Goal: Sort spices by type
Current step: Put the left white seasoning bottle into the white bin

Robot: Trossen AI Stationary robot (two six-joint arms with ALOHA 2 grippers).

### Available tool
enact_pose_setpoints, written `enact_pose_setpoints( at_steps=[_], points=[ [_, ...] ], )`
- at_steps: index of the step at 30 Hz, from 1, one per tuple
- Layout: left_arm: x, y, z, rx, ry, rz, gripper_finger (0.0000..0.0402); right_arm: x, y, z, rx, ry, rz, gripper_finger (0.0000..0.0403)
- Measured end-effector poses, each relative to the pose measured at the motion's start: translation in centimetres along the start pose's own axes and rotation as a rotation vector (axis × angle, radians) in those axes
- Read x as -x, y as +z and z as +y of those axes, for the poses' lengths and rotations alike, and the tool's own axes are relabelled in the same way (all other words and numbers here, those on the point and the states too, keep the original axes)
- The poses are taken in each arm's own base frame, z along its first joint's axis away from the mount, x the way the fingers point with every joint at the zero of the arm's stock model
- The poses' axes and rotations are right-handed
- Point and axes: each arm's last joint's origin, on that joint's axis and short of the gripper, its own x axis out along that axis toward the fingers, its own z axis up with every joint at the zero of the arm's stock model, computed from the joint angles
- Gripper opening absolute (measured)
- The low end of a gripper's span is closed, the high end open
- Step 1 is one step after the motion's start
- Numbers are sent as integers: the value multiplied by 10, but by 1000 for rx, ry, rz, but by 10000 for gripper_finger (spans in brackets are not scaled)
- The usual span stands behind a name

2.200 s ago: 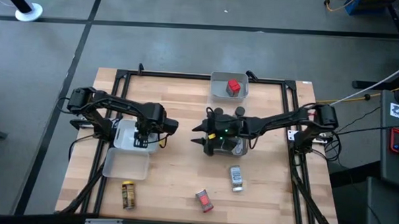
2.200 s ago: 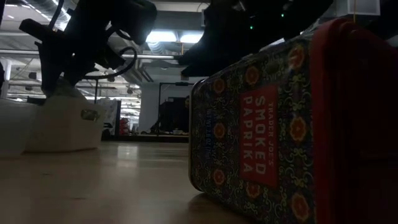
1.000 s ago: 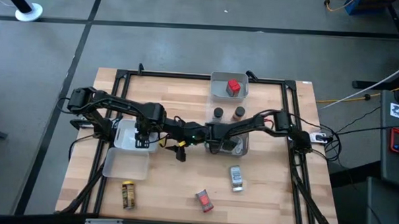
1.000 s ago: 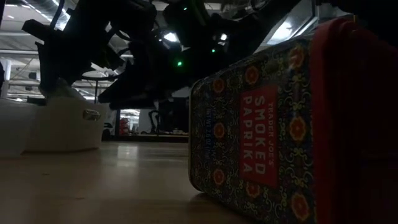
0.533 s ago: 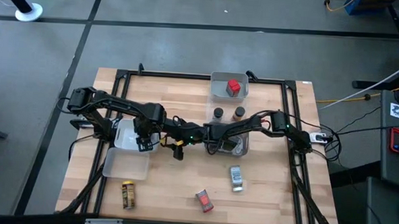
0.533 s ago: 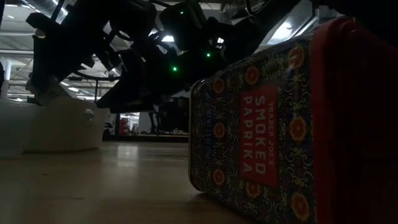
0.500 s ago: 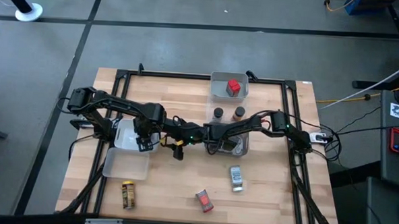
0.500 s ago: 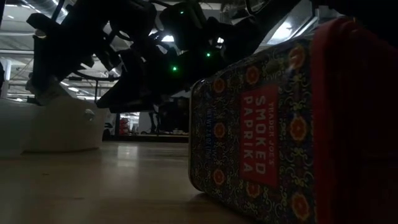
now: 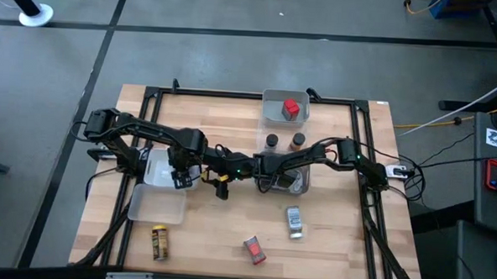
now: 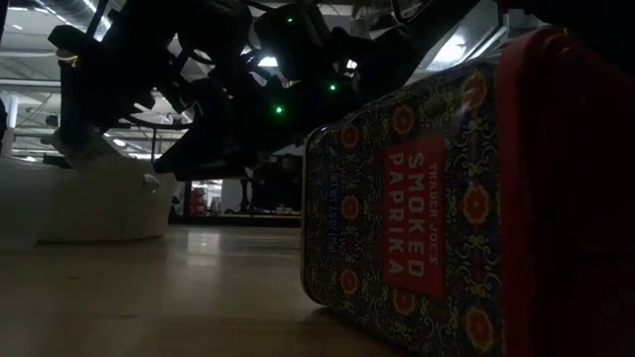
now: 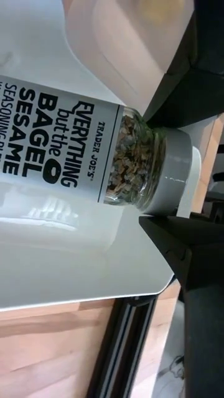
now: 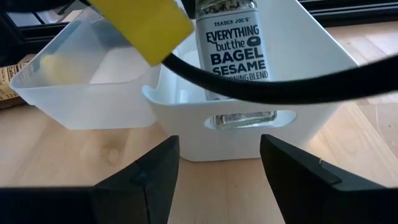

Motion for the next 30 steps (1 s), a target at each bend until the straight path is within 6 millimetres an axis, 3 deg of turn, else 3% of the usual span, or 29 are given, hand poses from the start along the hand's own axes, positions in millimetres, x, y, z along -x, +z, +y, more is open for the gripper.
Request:
enact_pose_setpoints(
  at_steps=[22, 30],
  points=[
    [0, -2, 1, -28, 15, 18, 198, 0, 0, 0, -2, 1, 1, 225],
    [-20, -7, 3, -27, 36, 107, 198, 0, 0, 0, -3, 1, 2, 225]
  ],
)
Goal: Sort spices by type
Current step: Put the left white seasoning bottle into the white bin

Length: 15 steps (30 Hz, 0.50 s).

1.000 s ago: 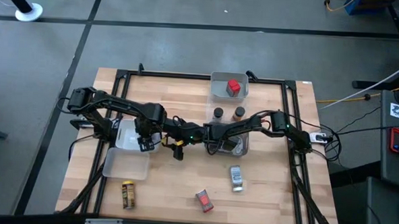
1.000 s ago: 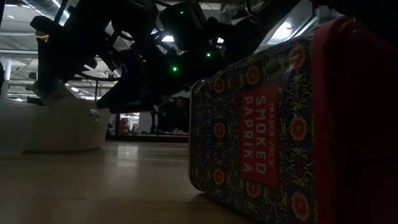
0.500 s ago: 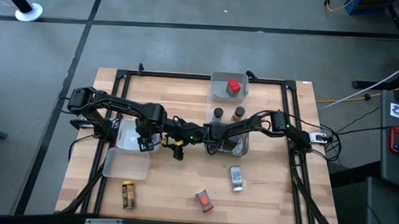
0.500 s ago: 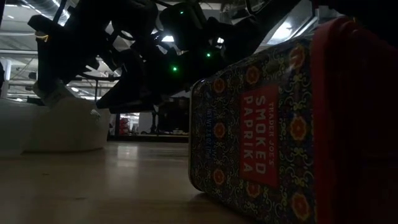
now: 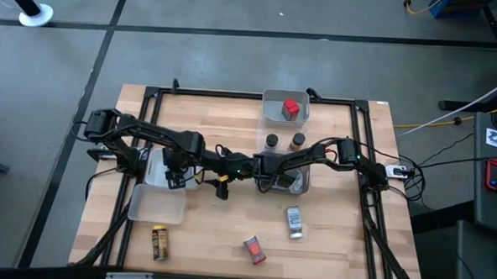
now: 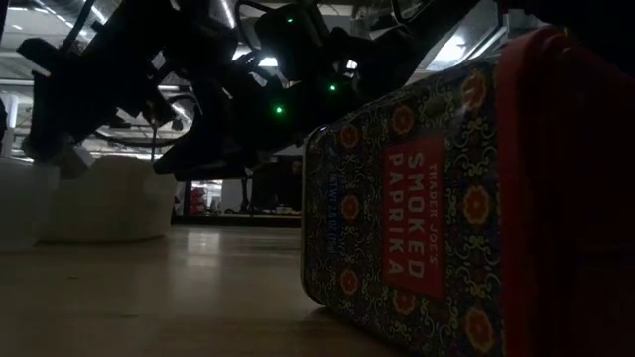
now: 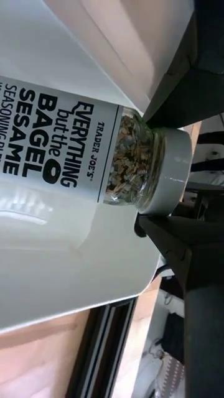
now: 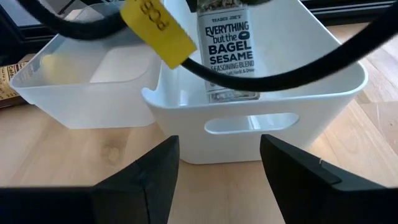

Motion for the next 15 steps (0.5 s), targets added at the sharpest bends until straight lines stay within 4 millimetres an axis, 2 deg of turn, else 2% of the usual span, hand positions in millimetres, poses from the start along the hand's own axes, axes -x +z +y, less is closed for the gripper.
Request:
enact_pose_setpoints(
  at_steps=[8, 15],
  points=[
    [-4, -1, 2, -33, -1, 22, 198, 0, 0, 0, 0, 0, 0, 225],
    [-4, 3, 15, 35, -29, 31, 198, 0, 0, 0, 0, 0, 0, 225]
  ],
)
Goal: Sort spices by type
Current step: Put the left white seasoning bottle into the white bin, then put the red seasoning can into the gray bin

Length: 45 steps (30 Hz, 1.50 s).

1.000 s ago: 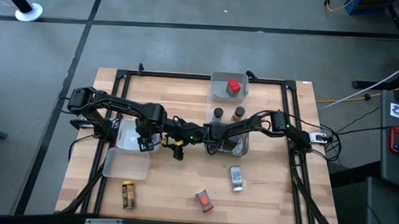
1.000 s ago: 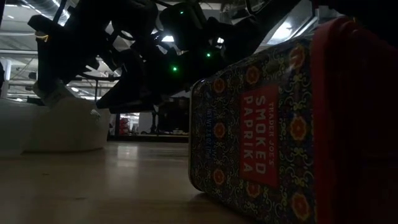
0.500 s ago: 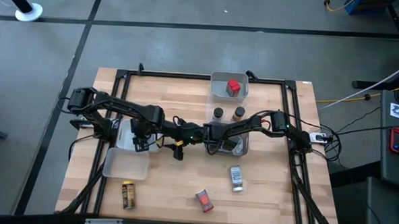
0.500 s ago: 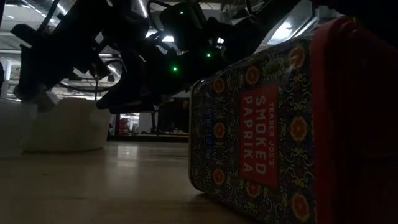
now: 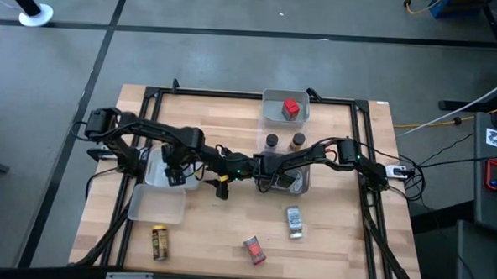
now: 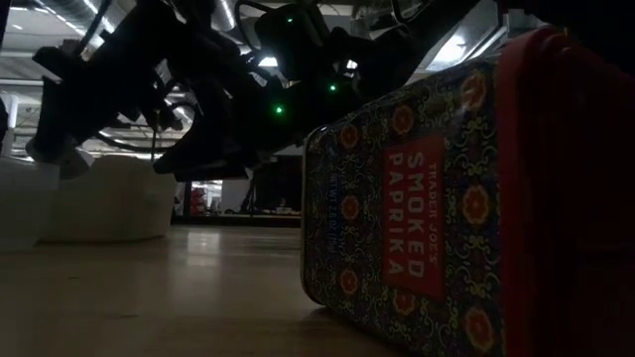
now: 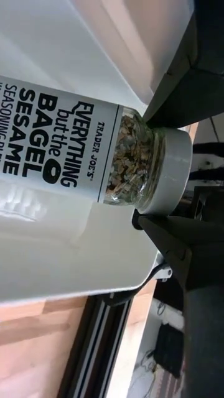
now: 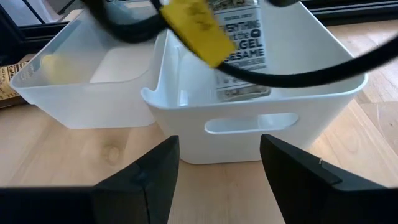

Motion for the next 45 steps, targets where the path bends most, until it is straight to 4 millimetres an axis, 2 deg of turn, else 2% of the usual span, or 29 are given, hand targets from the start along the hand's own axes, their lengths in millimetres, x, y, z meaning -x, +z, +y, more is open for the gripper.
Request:
enact_pose_setpoints(
  at_steps=[12, 19, 25, 36, 45],
  points=[
    [0, 6, 21, -1, -65, 16, 198, 0, -2, 0, 0, -2, 17, 225],
    [0, 6, 22, -71, -101, 20, 198, 0, -2, -1, 0, -2, 17, 225],
    [0, 6, 21, -15, -95, 21, 199, 0, -2, -1, 0, -2, 16, 225],
    [0, 8, 22, -24, -67, -4, 254, 0, -2, 0, 0, -2, 16, 225],
    [1, 5, 21, 56, -60, 12, 251, 0, -2, 0, 0, -2, 25, 225]
  ],
)
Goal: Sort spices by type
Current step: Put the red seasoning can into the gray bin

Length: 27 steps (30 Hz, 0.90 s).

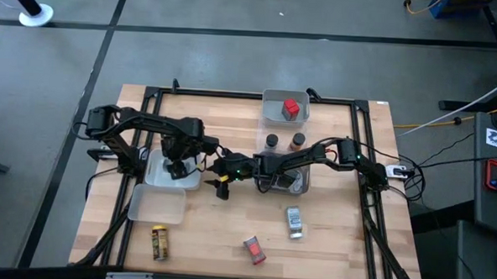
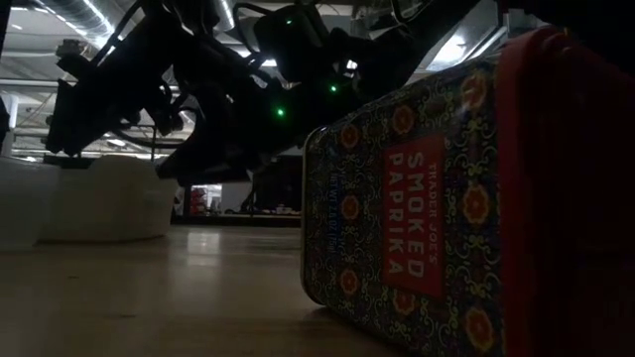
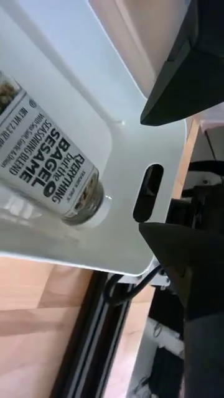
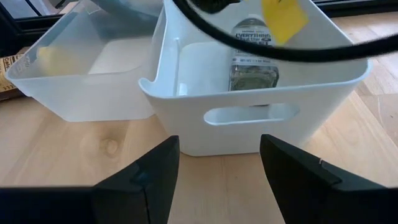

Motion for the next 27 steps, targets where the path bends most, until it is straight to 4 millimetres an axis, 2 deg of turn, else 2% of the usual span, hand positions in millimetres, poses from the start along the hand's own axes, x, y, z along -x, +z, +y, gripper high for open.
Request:
enact_pose_setpoints(
  at_steps=[14, 22, 27],
  points=[
    [0, -9, -19, 37, 33, -23, 251, 2, -2, 0, 2, 18, 42, 225],
    [15, -41, -19, 139, -23, -174, 251, 9, 7, 6, 4, 72, 48, 225],
    [23, -64, -21, 199, -89, -303, 251, 24, 23, 8, 4, 73, 66, 225]
  ],
)
